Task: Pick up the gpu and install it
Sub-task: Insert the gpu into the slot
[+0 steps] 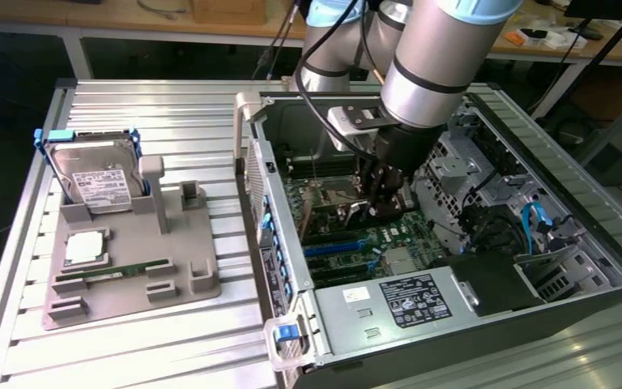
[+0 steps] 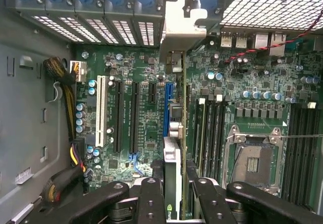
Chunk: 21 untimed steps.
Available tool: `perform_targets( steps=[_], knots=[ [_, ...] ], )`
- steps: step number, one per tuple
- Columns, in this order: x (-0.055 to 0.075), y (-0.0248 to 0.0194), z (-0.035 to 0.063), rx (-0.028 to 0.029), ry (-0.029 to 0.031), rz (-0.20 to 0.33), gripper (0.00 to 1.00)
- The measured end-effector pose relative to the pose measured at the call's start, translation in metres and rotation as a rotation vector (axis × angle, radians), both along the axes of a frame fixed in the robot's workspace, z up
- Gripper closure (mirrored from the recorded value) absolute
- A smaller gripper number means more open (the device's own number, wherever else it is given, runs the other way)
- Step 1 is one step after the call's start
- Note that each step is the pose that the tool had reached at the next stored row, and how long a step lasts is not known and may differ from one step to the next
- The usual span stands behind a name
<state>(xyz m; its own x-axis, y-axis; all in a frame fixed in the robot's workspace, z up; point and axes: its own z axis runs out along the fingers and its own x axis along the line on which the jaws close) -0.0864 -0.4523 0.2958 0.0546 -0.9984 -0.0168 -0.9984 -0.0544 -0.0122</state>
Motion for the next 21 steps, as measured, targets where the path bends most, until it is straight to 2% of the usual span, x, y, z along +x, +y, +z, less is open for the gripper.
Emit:
perform_targets(
  steps=[7, 12, 21],
  knots=[
    [-0.003, 0.0000, -0.0059, 0.0001, -0.0004, 0.000, 0.73],
    [-0.010, 0.0000, -0.0107, 0.0002, -0.0019, 0.000, 0.73],
    [-0.012, 0.0000, -0.0143, 0.0001, -0.0020, 0.000, 0.73]
  ],
)
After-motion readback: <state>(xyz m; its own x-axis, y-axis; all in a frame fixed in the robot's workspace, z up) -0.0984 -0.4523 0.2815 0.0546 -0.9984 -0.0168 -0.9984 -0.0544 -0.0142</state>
